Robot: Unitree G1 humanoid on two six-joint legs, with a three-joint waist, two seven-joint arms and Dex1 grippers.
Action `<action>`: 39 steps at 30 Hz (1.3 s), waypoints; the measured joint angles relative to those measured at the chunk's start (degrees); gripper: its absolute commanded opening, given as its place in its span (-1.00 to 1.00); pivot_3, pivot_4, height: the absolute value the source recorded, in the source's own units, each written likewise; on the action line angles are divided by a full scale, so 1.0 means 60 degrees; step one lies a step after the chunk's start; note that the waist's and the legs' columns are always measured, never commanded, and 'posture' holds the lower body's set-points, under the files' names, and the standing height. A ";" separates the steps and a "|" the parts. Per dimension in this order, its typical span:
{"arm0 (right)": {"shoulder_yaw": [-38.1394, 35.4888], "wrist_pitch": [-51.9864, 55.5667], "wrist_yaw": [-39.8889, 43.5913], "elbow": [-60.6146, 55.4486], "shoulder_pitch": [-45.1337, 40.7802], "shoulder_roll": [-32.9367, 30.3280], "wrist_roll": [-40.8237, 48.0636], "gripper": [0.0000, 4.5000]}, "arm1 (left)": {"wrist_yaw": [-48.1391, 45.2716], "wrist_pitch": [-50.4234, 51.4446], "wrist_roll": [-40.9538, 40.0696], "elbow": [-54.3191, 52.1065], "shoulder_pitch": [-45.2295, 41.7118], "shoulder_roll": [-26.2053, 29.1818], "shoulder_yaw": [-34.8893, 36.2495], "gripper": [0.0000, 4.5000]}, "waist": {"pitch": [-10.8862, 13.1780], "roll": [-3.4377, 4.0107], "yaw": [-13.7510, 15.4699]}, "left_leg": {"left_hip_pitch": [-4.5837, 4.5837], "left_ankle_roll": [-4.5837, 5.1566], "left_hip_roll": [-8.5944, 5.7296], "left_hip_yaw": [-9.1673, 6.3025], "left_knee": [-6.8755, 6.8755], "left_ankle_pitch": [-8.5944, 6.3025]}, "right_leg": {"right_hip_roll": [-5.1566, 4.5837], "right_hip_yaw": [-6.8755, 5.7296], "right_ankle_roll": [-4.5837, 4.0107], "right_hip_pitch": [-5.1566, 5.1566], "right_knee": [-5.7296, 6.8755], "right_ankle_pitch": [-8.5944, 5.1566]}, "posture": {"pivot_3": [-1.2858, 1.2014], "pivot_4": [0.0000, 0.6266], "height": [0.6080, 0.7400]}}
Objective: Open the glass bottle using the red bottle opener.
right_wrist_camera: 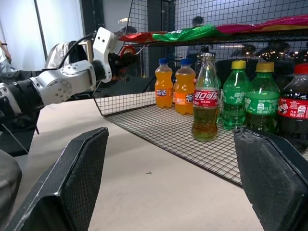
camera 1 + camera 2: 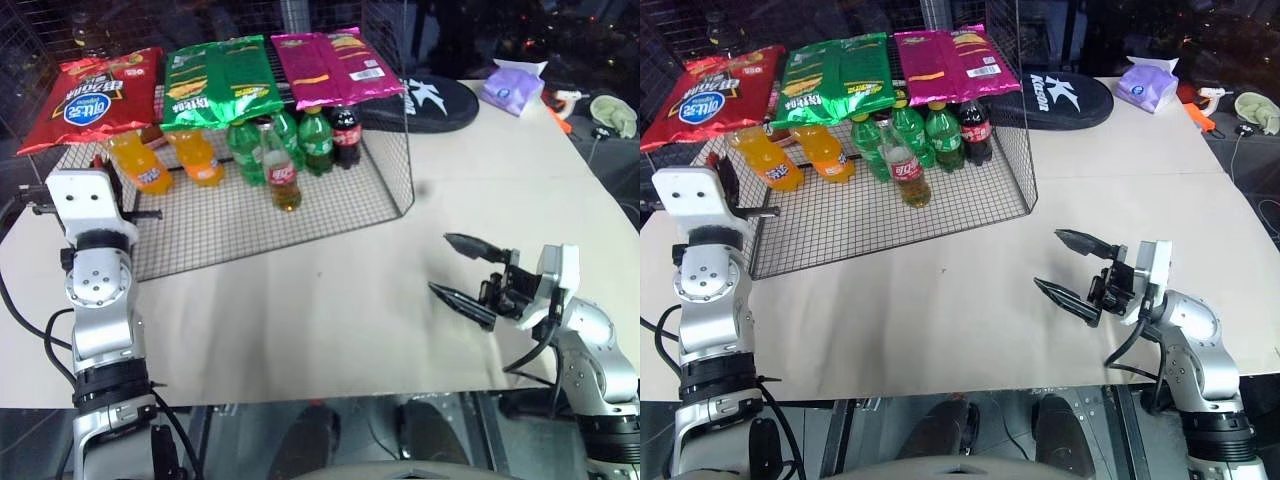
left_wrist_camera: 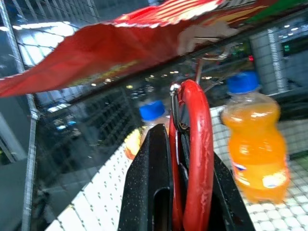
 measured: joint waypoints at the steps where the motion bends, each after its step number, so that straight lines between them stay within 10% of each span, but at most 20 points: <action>1: 0.0000 0.0000 -0.0001 0.0001 0.0000 0.0000 -0.0011 0.87 | 0.0008 -0.0006 0.0008 0.0026 -0.0017 0.0007 -0.0001 -0.96 | 0.0000 0.0000 0.0002 | 0.0000 0.0000 0.0000 0.0000 0.0000 0.0000 | 0.0000 0.0000 0.0000 0.0000 0.0000 0.0000 | 0.03 -0.52 1.00; 5: 0.0000 -0.0045 -0.0019 0.0001 0.0005 0.0001 -0.0109 0.87 | 0.0001 -0.0059 0.0002 0.0205 -0.0110 0.0011 -0.0103 -0.96 | -0.0001 -0.0001 0.0020 | 0.0001 -0.0001 0.0000 0.0000 0.0001 0.0000 | -0.0001 -0.0002 0.0000 0.0001 0.0002 0.0000 | 0.03 -0.52 1.00; 10: 0.0000 -0.0144 -0.0083 -0.0002 0.0058 0.0002 -0.0153 0.87 | -0.0018 -0.0057 -0.0041 0.0260 -0.0169 0.0010 -0.0120 -0.18 | -0.0001 -0.0002 0.0039 | 0.0001 -0.0001 -0.0001 0.0000 0.0002 0.0000 | -0.0001 -0.0002 0.0000 0.0001 0.0004 0.0000 | 0.03 -0.52 1.00; 37: -0.0001 -0.0359 -0.0201 -0.0005 0.0200 0.0002 -0.0280 0.87 | -0.1479 0.0021 -0.1248 0.0694 0.0093 -0.0268 -0.0256 -0.18 | -0.0003 -0.0003 0.0035 | 0.0004 -0.0001 -0.0002 0.0000 0.0008 0.0001 | 0.0000 -0.0002 0.0000 0.0002 0.0012 0.0000 | 0.03 -0.52 1.00; 39: -0.0001 -0.0363 -0.0204 -0.0005 0.0233 0.0002 -0.0301 0.87 | -0.1501 0.0008 -0.1234 0.0692 0.0187 -0.0283 -0.0330 0.04 | -0.0003 -0.0003 0.0038 | 0.0004 -0.0001 -0.0002 0.0000 0.0007 0.0001 | 0.0000 -0.0002 0.0000 0.0002 0.0012 0.0000 | 0.03 -0.52 1.00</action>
